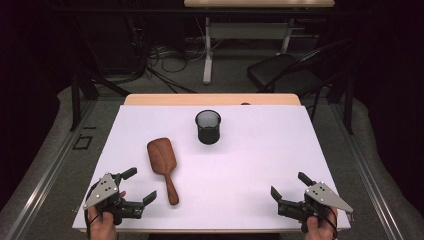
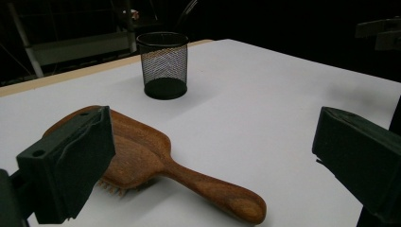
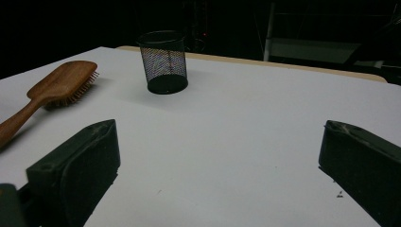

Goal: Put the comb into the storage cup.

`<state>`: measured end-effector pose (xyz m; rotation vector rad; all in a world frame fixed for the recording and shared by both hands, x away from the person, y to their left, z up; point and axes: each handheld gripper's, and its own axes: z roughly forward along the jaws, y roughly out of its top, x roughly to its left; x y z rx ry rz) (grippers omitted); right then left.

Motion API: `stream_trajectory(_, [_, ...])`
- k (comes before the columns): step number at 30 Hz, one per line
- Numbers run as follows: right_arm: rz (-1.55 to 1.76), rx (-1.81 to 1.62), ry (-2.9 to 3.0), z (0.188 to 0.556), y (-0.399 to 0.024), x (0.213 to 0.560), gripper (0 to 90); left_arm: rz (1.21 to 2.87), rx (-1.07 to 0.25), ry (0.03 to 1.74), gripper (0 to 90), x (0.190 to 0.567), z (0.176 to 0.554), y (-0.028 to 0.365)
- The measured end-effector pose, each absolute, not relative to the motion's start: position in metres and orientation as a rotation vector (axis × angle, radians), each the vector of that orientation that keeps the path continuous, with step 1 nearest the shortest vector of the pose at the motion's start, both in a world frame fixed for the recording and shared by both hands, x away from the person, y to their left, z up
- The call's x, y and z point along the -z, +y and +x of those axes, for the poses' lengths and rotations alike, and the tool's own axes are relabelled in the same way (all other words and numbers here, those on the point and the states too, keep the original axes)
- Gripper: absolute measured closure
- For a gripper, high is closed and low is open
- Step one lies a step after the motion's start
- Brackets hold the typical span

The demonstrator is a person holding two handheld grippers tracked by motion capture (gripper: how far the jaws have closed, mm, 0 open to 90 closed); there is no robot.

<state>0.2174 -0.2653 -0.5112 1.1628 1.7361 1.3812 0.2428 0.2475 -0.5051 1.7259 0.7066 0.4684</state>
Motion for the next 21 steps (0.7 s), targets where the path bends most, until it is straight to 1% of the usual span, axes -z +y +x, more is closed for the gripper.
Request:
stream_trajectory(13, [1.157, -1.383, 1.747, 0.2212, -0.2629, 0.5123, 0.0, 1.752, -0.459, 0.713, 0.3, 0.5066, 0.2425, 0.2459])
stream_trajectory(21, [1.163, -1.353, 1.755, 0.2233, -0.2612, 0.5136, 0.0, 1.774, -0.432, 0.752, 0.3, 0.5123, 0.2469, 0.2432])
